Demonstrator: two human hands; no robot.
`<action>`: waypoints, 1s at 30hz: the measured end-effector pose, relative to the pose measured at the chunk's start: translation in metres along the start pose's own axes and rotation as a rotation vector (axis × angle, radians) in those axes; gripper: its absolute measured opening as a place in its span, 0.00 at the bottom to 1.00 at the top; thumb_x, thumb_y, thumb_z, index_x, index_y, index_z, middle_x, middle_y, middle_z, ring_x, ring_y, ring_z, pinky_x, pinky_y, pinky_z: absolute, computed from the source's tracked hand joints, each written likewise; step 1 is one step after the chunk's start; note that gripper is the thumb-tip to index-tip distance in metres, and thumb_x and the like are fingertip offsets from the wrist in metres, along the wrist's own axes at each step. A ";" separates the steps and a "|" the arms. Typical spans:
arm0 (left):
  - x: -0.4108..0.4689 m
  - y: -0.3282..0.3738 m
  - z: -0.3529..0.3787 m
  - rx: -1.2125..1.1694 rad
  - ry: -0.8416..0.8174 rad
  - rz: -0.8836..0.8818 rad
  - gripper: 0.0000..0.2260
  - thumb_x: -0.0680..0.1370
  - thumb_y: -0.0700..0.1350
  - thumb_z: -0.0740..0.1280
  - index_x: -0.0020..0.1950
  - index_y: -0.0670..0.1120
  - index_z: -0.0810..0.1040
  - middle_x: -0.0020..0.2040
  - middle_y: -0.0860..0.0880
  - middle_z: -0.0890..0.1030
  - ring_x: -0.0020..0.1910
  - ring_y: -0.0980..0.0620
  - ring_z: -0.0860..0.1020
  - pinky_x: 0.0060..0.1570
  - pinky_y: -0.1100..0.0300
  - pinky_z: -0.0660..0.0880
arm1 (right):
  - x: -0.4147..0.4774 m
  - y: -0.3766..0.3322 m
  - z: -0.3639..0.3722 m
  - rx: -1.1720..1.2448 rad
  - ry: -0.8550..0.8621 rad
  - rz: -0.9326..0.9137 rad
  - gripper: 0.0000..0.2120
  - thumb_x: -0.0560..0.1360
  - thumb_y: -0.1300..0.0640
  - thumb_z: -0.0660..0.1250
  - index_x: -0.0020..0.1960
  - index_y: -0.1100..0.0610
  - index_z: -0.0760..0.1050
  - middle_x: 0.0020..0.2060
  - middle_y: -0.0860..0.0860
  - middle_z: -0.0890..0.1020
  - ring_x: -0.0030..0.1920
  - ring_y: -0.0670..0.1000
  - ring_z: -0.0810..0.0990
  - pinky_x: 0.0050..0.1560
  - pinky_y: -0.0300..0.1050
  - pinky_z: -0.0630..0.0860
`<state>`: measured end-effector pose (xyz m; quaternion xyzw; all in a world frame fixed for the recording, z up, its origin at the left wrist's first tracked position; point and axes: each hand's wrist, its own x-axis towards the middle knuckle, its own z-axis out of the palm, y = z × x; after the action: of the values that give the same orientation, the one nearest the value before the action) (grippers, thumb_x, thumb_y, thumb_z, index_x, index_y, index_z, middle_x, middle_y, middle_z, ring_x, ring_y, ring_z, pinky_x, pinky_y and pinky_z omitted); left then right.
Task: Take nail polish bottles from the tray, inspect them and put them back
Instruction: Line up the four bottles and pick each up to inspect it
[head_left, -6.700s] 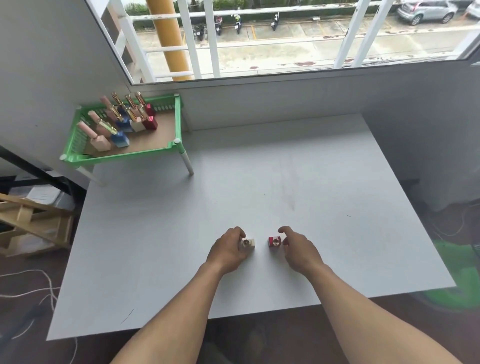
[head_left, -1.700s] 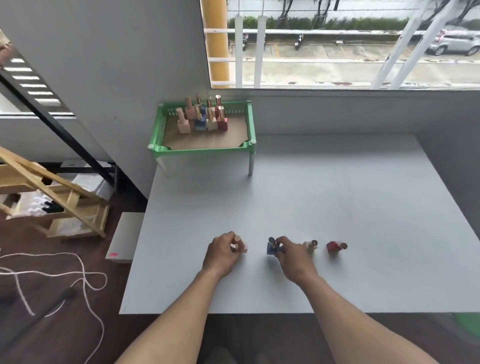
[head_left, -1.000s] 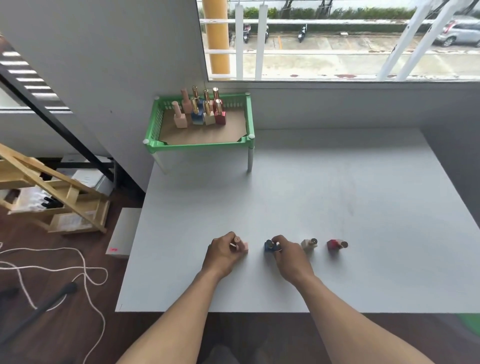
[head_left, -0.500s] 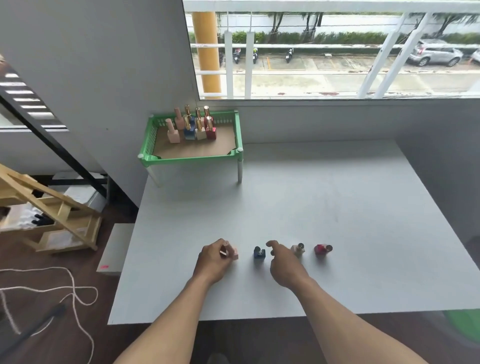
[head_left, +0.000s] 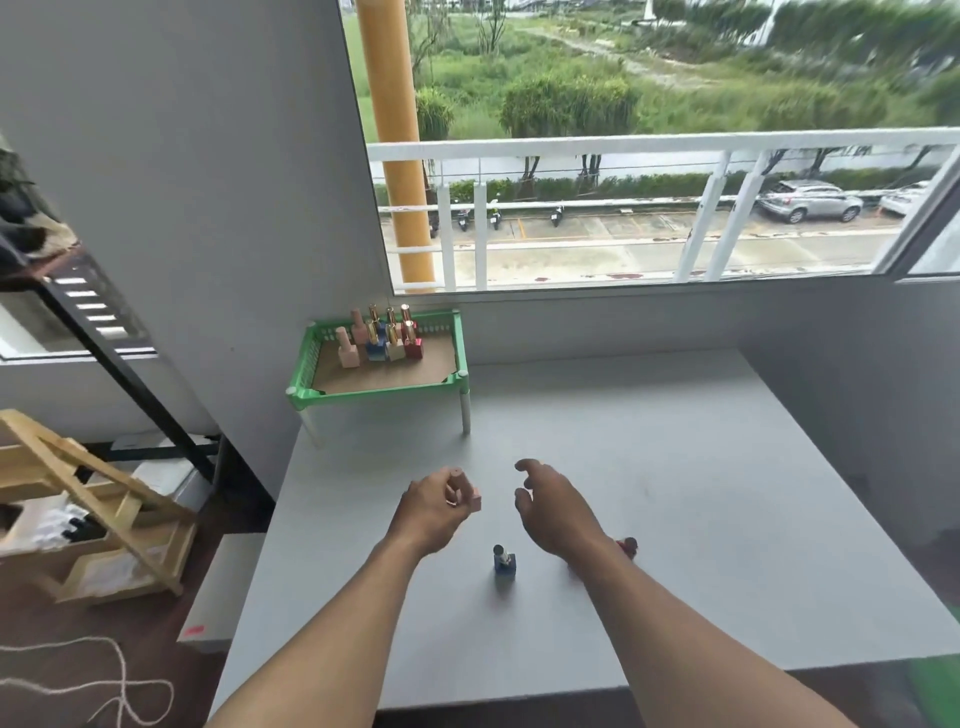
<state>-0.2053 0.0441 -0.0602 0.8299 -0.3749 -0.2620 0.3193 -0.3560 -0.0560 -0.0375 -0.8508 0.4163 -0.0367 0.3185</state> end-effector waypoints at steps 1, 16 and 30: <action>0.002 0.006 -0.003 0.002 0.007 0.012 0.06 0.73 0.52 0.72 0.40 0.52 0.77 0.41 0.53 0.82 0.43 0.53 0.80 0.45 0.57 0.77 | 0.002 -0.006 -0.008 0.006 0.025 -0.029 0.19 0.80 0.56 0.55 0.71 0.52 0.65 0.64 0.53 0.75 0.65 0.53 0.72 0.61 0.51 0.73; 0.013 0.054 -0.036 0.068 0.131 0.120 0.12 0.72 0.57 0.72 0.46 0.51 0.77 0.41 0.52 0.84 0.40 0.51 0.82 0.41 0.59 0.76 | 0.005 -0.045 -0.082 -0.033 0.121 -0.343 0.20 0.79 0.52 0.63 0.70 0.45 0.67 0.60 0.49 0.77 0.59 0.50 0.77 0.59 0.51 0.76; 0.017 0.053 -0.034 0.130 0.197 0.184 0.08 0.72 0.49 0.74 0.50 0.54 0.81 0.45 0.51 0.79 0.43 0.52 0.79 0.44 0.59 0.76 | 0.017 -0.044 -0.077 -0.087 0.125 -0.282 0.11 0.81 0.54 0.60 0.61 0.53 0.76 0.55 0.51 0.82 0.52 0.54 0.79 0.52 0.49 0.76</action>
<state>-0.1968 0.0150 -0.0029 0.8328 -0.4323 -0.1241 0.3227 -0.3401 -0.0881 0.0451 -0.9100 0.3129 -0.1157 0.2464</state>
